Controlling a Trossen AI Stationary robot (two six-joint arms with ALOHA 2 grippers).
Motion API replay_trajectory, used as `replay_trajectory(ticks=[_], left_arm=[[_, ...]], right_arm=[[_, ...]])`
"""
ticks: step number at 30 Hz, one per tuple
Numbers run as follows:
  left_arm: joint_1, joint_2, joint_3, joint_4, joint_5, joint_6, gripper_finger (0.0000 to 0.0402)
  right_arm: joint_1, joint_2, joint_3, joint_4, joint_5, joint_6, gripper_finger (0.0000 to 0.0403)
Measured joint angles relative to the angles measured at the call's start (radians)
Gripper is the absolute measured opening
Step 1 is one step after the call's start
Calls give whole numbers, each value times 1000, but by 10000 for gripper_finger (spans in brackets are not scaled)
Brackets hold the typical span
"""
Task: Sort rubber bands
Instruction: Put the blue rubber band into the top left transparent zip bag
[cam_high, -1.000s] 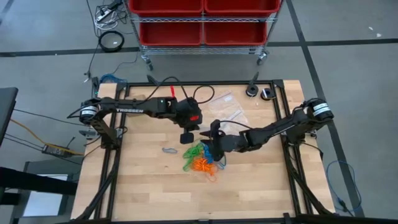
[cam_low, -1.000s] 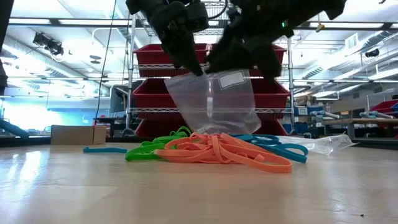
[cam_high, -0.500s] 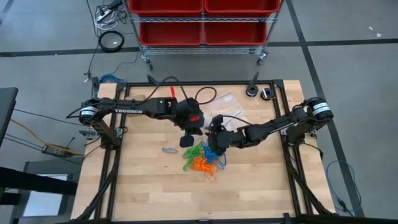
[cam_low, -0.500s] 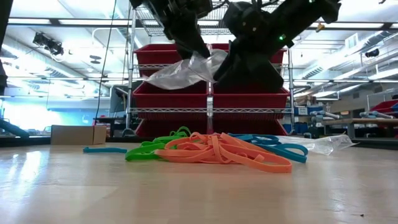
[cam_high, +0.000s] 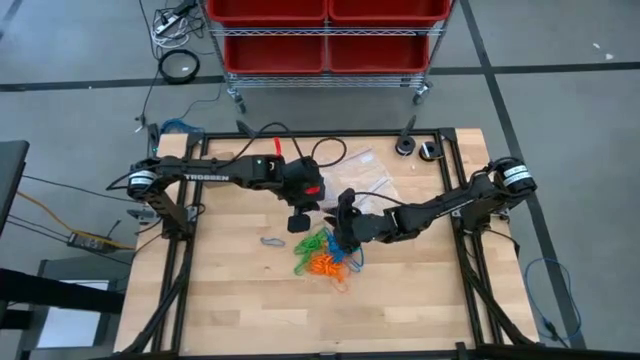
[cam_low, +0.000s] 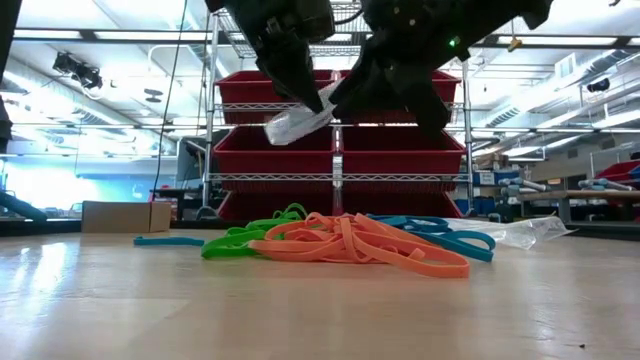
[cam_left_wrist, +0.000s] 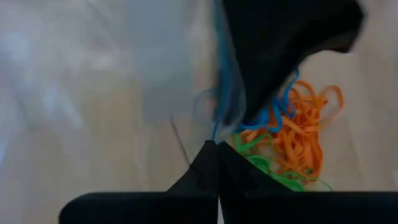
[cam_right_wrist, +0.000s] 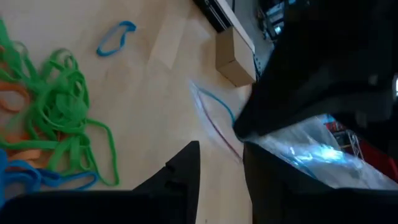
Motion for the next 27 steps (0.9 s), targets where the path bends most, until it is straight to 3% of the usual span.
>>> replay_trajectory(ticks=[10,27], left_arm=[[6,0,0,49,25,0,0],[6,0,0,42,42,-8,0]], right_arm=[[17,-1,0,-11,30,36,139],[-1,-2,-1,37,35,-2,139]])
